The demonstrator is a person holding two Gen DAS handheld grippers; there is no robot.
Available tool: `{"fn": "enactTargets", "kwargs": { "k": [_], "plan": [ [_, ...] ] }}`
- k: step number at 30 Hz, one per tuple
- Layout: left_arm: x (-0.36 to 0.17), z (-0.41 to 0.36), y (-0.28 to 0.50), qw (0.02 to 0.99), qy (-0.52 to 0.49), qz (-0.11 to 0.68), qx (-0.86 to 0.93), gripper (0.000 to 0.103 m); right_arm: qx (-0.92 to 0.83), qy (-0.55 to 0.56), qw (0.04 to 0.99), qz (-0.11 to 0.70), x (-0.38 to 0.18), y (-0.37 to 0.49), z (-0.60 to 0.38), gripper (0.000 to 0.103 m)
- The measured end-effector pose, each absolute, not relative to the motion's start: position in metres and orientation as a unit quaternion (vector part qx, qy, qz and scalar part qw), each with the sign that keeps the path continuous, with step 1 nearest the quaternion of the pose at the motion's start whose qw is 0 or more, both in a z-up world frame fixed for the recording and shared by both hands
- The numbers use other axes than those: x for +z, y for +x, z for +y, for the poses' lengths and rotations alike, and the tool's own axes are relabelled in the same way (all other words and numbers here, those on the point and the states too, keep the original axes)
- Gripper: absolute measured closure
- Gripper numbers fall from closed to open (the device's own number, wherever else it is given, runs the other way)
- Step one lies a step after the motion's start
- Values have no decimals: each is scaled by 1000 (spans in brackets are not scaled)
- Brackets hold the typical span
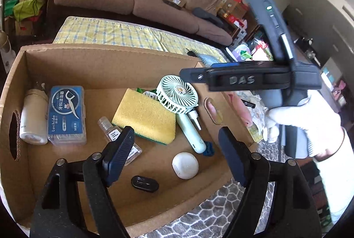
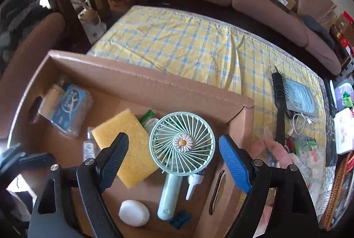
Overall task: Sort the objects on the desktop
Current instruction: 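Lower the fan into the box and open the right gripper, then grasp the pink towel with the left gripper while the right gripper grasps its other end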
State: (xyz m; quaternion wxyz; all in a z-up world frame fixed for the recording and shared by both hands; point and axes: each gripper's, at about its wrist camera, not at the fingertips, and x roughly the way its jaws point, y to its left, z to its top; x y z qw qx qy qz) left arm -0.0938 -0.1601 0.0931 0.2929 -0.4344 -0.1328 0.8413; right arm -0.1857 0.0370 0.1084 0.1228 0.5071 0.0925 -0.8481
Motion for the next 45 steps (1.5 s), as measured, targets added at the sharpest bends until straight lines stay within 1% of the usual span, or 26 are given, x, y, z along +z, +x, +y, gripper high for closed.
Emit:
{"fn": "enactTargets", "kwargs": {
  "k": [5,8,10,11,12,15,21,25,32,34,36,40,41,42,43,45],
  "plan": [
    [95,-149,-83,314,-433,-128,835,27,-860,485,153,45,141,-152,68,16],
    [111,-128,-67,329,-421,-96,840,26,-866,474,154,22,153,-127,91,15],
    [121,-110,-56,345,-411,-85,840,16,-871,467,150,7,159,-112,110,15],
    [126,-101,-51,353,-408,-85,838,7,-874,463,148,-2,162,-106,121,15],
    [130,-92,-47,360,-406,-85,836,3,-876,459,145,-12,164,-98,134,15],
    [140,-59,-40,369,-410,-71,831,3,-884,447,128,-47,167,-80,173,14],
    [143,19,-28,391,-414,-8,822,3,-888,439,92,-101,151,-47,250,13],
    [125,77,-19,397,-420,41,815,3,-891,433,52,-126,135,-29,299,13],
    [86,156,-33,383,-437,79,810,6,-893,406,17,-196,107,-11,375,13],
    [73,174,-41,373,-442,92,811,10,-892,399,16,-213,99,-10,389,13],
    [59,187,-51,361,-448,99,812,18,-891,394,17,-224,93,-9,400,13],
    [33,201,-67,343,-463,108,810,28,-895,388,11,-218,84,-7,411,13],
    [28,203,-70,338,-467,111,810,35,-895,388,11,-218,81,-7,413,13],
    [23,204,-72,334,-472,112,808,48,-895,387,13,-221,79,-8,415,13],
    [18,205,-76,331,-479,110,806,54,-894,385,17,-227,77,-8,417,13],
    [10,204,-81,324,-491,109,801,80,-892,379,28,-243,74,-9,420,13]
  ]
}}
